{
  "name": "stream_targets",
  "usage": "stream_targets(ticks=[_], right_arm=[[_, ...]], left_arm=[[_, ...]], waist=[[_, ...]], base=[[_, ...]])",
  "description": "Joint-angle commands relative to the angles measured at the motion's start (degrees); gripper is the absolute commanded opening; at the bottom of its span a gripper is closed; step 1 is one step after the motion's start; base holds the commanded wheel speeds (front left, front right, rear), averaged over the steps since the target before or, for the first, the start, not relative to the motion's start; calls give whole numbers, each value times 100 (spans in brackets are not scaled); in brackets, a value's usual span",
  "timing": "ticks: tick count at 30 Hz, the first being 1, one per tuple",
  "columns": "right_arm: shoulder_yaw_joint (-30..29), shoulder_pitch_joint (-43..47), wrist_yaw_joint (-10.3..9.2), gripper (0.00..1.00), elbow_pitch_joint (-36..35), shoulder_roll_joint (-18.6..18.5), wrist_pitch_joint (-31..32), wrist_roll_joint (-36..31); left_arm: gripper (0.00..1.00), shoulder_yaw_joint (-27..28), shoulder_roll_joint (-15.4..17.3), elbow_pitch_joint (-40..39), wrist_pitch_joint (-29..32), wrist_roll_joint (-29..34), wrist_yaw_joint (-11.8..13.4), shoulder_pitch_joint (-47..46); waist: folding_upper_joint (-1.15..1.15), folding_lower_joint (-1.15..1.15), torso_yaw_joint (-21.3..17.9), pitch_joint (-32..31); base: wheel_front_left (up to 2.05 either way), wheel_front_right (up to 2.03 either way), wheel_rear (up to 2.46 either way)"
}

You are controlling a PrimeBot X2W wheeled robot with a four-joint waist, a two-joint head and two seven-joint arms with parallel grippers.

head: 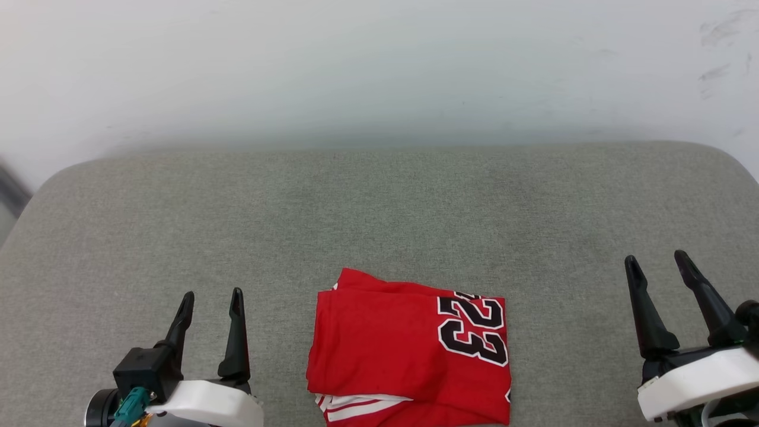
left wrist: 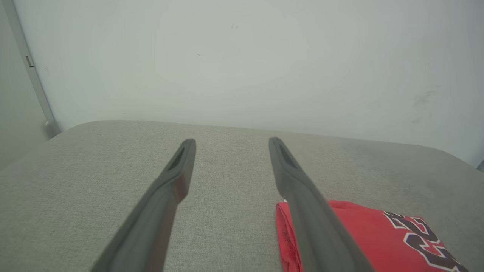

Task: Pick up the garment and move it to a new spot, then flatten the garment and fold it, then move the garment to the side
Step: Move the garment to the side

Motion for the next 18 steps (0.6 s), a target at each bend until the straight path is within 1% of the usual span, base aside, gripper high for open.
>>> stream_targets(ticks=[1, 5, 11, 16, 18], right_arm=[[14, 113, -2, 100, -104, 39, 28, -68], [26, 181, -2, 100, -265, 90, 89, -136], [-35, 187, -2, 100, -294, 131, 203, -127], [-199, 197, -2, 100, -215, 144, 388, 74], [-321, 217, -2, 100, -102, 106, 579, 316]], left_arm=[[100, 7, 31, 39, -39, -17, -33, 67], [100, 30, 46, 96, -39, -37, -33, 47], [100, 66, 39, 124, -40, -62, -43, -15], [100, 93, 14, 115, -40, -71, -25, -38], [100, 117, -4, 99, -40, -61, -7, -30]], waist=[[0, 0, -3, -3], [0, 0, -32, -3], [0, 0, -52, 9], [0, 0, -43, 24], [0, 0, -32, 40]], base=[[0, 0, 0], [0, 0, 0], [0, 0, 0], [0, 0, 0], [0, 0, 0]])
